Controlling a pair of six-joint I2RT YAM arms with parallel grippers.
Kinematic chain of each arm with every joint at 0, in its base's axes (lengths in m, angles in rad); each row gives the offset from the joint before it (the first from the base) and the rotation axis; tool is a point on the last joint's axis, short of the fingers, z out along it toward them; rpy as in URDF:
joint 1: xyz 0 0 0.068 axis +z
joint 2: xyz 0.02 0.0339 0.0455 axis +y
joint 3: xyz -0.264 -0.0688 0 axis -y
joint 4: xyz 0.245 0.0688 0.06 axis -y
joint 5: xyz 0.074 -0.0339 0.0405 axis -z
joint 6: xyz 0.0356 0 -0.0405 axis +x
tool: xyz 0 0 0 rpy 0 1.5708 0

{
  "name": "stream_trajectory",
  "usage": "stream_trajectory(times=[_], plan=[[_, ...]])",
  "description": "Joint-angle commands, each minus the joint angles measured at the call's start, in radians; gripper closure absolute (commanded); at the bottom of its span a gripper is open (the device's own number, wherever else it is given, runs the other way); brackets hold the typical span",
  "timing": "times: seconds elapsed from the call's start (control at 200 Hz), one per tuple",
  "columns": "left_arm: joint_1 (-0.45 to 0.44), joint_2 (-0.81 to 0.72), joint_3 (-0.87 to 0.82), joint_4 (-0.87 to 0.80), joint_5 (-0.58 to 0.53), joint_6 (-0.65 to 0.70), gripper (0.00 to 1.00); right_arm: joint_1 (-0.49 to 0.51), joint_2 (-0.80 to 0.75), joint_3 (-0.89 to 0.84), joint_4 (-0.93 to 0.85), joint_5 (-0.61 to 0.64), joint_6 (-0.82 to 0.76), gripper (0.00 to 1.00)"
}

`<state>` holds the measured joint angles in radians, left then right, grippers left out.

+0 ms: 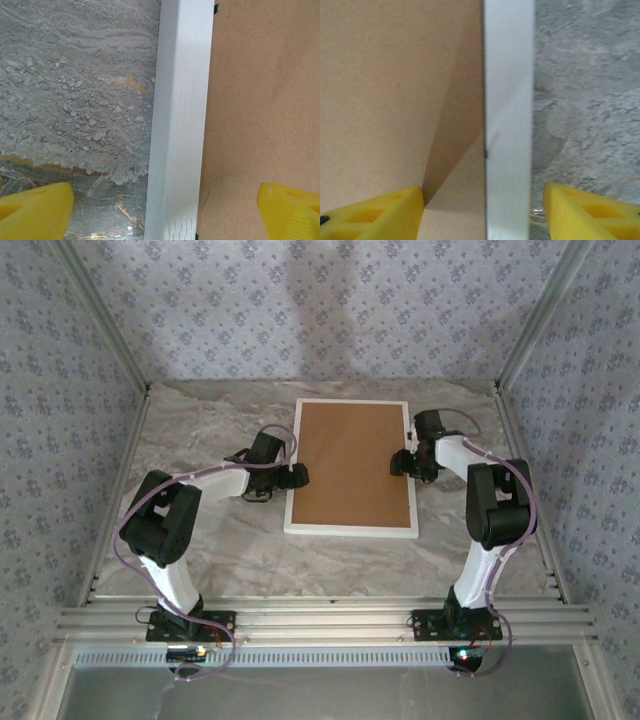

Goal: Put the photo into the frame

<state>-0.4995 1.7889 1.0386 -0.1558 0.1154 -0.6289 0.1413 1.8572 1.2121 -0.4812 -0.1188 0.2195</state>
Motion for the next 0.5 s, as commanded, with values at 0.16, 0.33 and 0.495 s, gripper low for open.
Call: stream_trajectory(times=[0.16, 0.33, 0.495], plan=[[0.009, -0.006, 0.008, -0.022, -0.052, 0.031, 0.04, 0.004, -0.057, 0.074, -0.029, 0.041, 0.006, 0.29], [0.024, -0.006, 0.014, -0.033, -0.052, 0.041, 0.04, 0.003, 0.085, 0.237, -0.040, 0.035, 0.029, 0.25], [0.024, -0.017, 0.008, -0.042, -0.061, 0.048, 0.04, 0.001, 0.206, 0.337, -0.042, 0.006, 0.046, 0.23]])
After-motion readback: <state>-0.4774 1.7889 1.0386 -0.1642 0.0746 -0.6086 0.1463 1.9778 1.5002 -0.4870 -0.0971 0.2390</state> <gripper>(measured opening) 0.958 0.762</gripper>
